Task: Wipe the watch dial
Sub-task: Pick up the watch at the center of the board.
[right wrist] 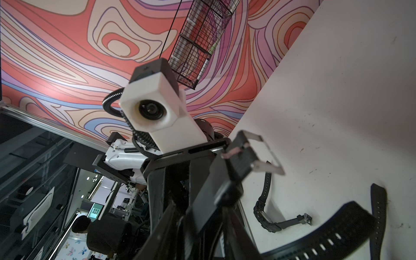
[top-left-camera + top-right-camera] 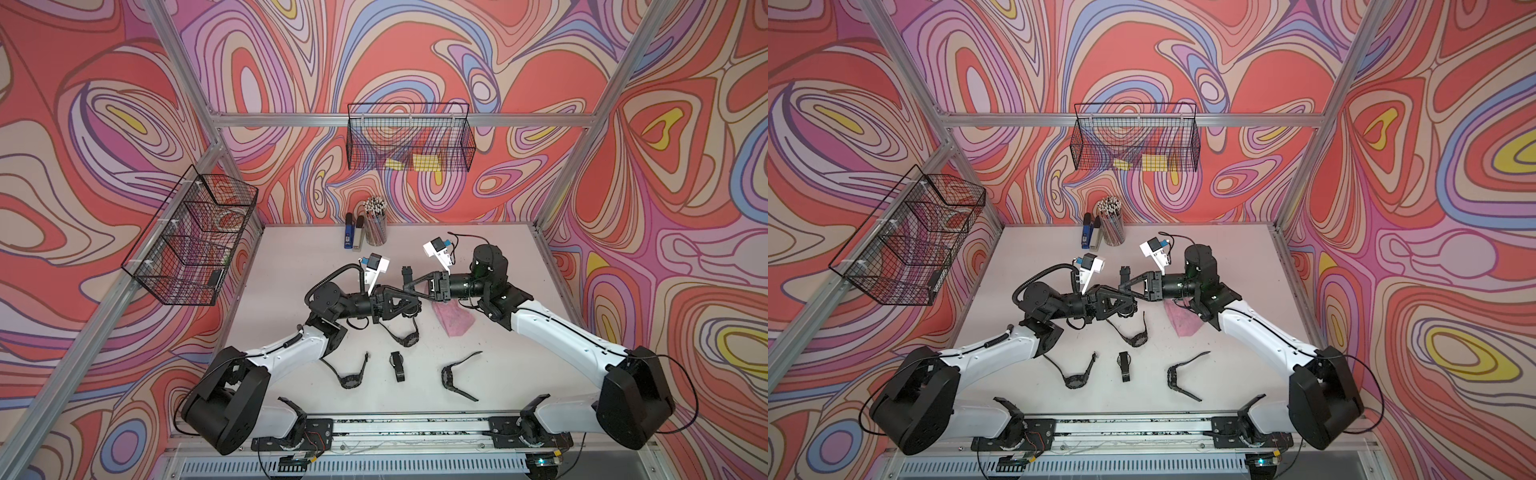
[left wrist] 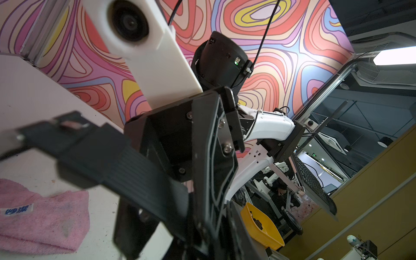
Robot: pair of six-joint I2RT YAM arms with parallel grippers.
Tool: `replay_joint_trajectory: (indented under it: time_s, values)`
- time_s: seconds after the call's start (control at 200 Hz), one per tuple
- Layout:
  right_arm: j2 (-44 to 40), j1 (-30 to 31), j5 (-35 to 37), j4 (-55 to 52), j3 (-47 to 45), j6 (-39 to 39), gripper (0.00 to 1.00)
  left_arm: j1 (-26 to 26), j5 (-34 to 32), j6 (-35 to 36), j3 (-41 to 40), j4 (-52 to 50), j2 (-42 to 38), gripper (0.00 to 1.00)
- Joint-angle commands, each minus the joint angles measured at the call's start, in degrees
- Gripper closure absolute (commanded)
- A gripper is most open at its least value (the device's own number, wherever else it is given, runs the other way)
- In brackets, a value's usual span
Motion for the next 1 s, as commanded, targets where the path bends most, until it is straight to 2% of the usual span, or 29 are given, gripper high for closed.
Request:
replay_joint_trajectory:
  time_s: [0.0,0.04,0.095,0.325,0.456,0.526,0.641,0.746,0.996]
  values:
    - [0.2,0.1,0.8,-1.6,0.5,-2.4,0.36,0.0,-2.7,-1.3,1.9,7.5,-0.7,1.0]
    - [-0.2,0.1,1.2,-3.2,0.6,-3.6,0.28,0.0,-3.3,-1.2,1.8,7.6,-0.8,1.0]
    - [-1.3,-0.1,1.8,-6.3,0.6,-6.0,0.23,0.0,-4.0,-0.9,1.6,7.7,-0.8,1.0]
    - [-8.7,-3.2,3.4,-12.5,-3.9,-13.2,0.16,0.1,-6.3,-0.8,1.7,8.0,-0.9,1.0]
    - [-12.4,-3.4,6.8,-22.7,-4.4,-27.1,0.15,0.3,-7.3,-2.3,1.8,8.1,-1.0,1.0]
    - [-13.5,-3.4,8.6,-24.8,-6.0,-32.8,0.15,0.4,-7.9,-3.3,2.0,8.1,-1.0,0.99]
    - [-14.1,-2.9,9.1,-19.4,-10.2,-36.4,0.16,0.3,-8.4,-5.3,2.1,8.1,-1.1,0.98]
    - [-15.0,-1.0,12.7,-13.6,-12.9,-38.8,0.17,0.3,-8.8,-6.8,2.1,8.1,-1.5,0.98]
    - [-15.9,5.9,19.4,-3.6,-13.4,-45.1,0.19,0.3,-8.7,-9.2,2.1,8.1,-2.3,0.96]
